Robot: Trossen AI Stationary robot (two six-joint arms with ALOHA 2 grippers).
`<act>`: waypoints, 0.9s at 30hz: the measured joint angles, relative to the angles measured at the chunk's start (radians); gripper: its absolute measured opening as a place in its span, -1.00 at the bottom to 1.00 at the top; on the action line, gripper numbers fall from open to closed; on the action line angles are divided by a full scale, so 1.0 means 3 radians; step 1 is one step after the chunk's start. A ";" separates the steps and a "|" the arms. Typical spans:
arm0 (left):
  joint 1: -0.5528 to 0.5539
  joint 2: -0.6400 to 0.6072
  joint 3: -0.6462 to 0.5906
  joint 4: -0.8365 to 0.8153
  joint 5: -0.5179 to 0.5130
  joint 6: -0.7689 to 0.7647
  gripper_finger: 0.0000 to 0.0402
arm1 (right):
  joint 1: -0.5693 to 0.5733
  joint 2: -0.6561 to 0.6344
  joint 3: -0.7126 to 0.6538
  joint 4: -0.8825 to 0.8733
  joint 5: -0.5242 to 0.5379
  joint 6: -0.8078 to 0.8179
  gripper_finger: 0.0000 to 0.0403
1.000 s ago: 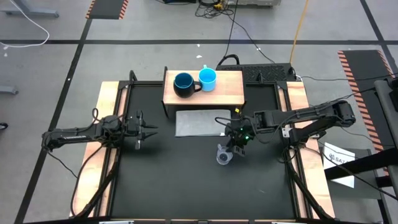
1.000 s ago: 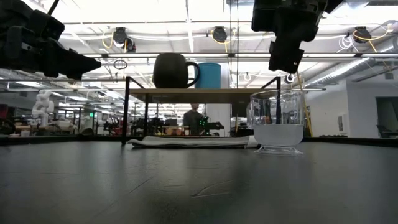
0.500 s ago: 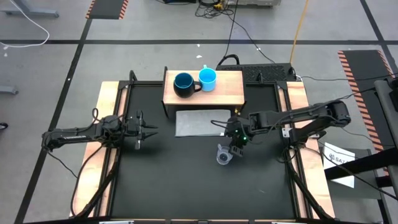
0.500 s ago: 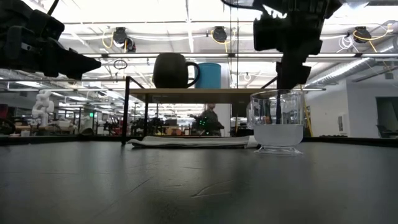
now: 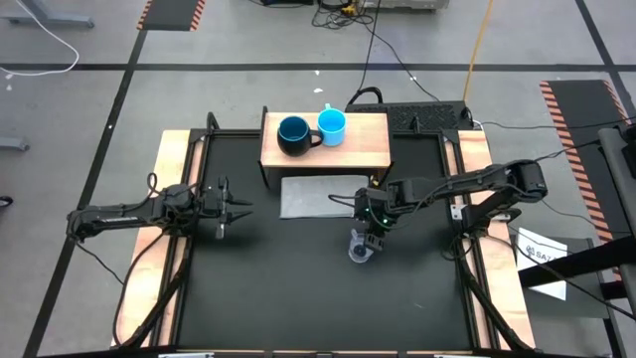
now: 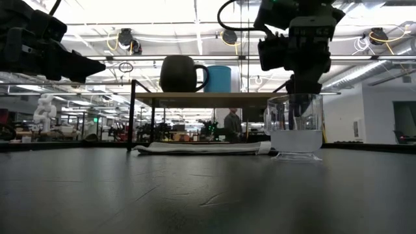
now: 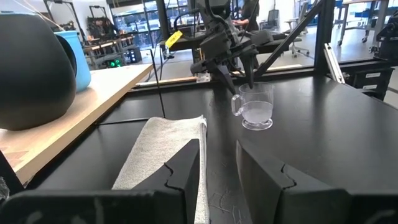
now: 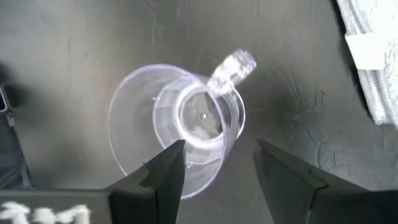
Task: Stack small to large cups/mugs on shelf
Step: Put the transparent mug on the shelf
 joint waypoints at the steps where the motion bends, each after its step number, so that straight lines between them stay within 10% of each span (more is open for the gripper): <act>1: 0.0001 0.0000 0.0000 0.0000 0.0000 -0.0006 -0.46 | -0.0001 0.0001 0.0019 -0.0020 0.0002 -0.0001 -0.09; 27: 0.0001 0.0001 0.0000 0.0000 0.0005 -0.0013 -0.46 | 0.0002 0.0001 0.0062 -0.0036 0.0088 -0.0088 -0.60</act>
